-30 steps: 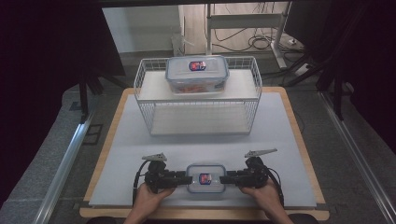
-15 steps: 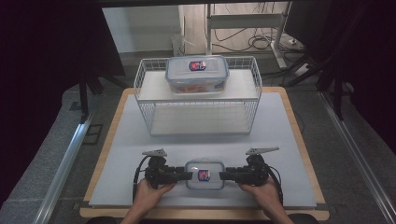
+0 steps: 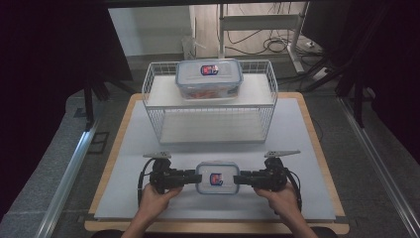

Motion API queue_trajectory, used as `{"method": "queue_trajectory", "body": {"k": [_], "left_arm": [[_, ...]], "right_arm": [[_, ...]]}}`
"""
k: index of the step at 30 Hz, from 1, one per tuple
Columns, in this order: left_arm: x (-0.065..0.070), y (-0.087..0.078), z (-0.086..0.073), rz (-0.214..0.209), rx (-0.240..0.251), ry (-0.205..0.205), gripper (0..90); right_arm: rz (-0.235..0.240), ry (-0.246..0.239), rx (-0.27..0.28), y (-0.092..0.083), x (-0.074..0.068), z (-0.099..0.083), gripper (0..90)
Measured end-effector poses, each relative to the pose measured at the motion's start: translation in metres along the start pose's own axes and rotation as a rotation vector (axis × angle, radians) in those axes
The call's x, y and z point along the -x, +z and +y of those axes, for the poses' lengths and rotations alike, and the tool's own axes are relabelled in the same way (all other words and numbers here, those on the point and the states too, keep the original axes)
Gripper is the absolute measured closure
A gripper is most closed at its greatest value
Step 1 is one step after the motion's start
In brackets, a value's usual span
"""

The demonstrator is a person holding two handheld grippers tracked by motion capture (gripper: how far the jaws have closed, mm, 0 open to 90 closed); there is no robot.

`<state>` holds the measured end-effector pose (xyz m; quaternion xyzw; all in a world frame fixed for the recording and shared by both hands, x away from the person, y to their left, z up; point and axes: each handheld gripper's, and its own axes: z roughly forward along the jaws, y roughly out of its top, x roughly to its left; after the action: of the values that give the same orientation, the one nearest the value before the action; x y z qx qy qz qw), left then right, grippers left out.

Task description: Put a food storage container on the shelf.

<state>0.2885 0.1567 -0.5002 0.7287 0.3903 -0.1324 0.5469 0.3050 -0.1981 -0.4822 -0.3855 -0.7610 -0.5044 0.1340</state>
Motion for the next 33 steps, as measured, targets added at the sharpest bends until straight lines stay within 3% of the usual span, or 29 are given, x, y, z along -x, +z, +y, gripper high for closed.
{"method": "queue_trajectory", "body": {"k": [5, 14, 33], "left_arm": [[0.004, -0.003, 0.011, 0.01, 0.006, 0.021, 57.9], [0.018, -0.019, 0.045, 0.033, 0.03, 0.065, 57.9], [0.034, -0.048, 0.103, 0.05, 0.083, 0.091, 58.4]], "right_arm": [[-0.001, -0.01, 0.017, -0.003, -0.002, 0.009, 58.8], [0.005, -0.056, 0.049, -0.012, -0.015, 0.044, 58.7], [0.006, -0.107, 0.102, -0.022, -0.036, 0.112, 58.1]]}}
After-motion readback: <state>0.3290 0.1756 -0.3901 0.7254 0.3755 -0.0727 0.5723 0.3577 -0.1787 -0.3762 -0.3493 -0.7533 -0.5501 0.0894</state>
